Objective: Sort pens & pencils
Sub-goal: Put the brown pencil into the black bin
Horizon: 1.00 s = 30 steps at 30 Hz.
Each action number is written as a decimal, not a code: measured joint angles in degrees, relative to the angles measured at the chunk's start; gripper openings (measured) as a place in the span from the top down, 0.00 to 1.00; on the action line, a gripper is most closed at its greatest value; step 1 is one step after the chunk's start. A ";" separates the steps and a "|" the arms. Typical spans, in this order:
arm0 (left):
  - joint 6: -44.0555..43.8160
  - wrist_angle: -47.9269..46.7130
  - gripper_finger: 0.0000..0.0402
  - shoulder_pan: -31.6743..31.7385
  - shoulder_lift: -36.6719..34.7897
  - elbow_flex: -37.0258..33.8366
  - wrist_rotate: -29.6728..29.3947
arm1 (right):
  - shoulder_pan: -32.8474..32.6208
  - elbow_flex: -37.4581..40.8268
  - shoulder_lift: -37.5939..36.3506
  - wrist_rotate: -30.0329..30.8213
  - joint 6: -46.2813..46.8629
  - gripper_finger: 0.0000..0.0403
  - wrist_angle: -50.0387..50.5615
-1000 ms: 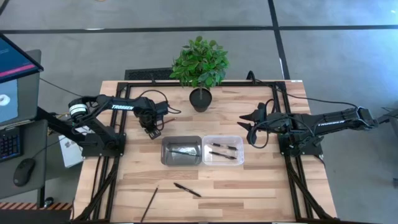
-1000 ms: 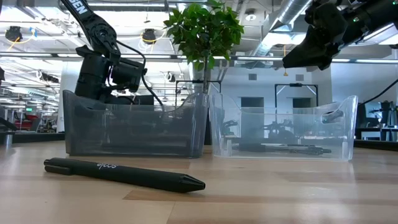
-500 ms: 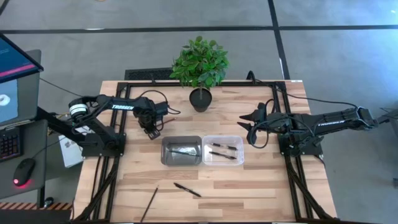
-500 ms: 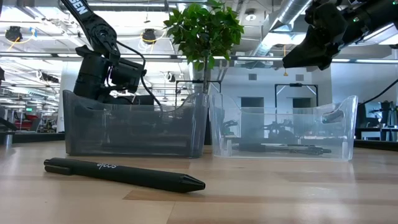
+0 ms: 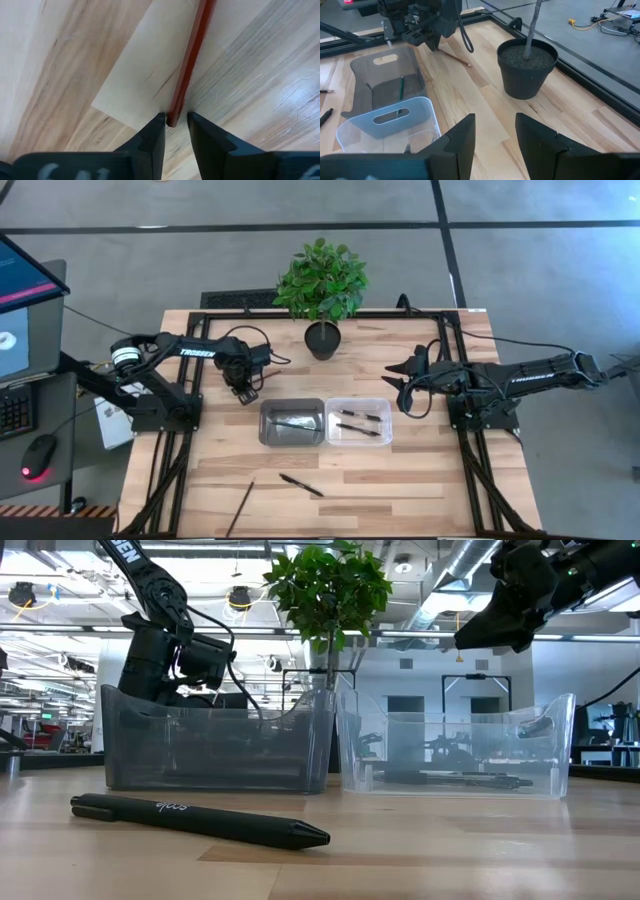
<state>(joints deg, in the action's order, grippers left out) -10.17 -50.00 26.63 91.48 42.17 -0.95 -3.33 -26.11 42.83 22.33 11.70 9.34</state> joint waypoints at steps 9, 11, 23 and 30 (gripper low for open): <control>0.02 0.39 0.91 -0.02 0.00 0.00 0.01 | 0.00 0.00 0.00 0.00 0.00 0.59 0.00; 0.02 0.44 0.93 -0.02 0.00 0.00 0.02 | 0.00 0.00 0.00 0.01 -0.01 0.59 0.00; -0.02 0.61 0.96 0.00 0.00 0.00 -0.06 | 0.00 0.00 0.00 0.00 -0.04 0.59 0.00; 0.02 0.32 0.97 0.04 -0.11 0.06 1.62 | 0.00 0.00 0.00 0.00 -0.04 0.59 0.00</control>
<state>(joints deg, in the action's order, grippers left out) -10.16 -49.67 26.68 91.38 42.24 0.67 -3.33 -26.11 42.83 22.33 11.66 9.34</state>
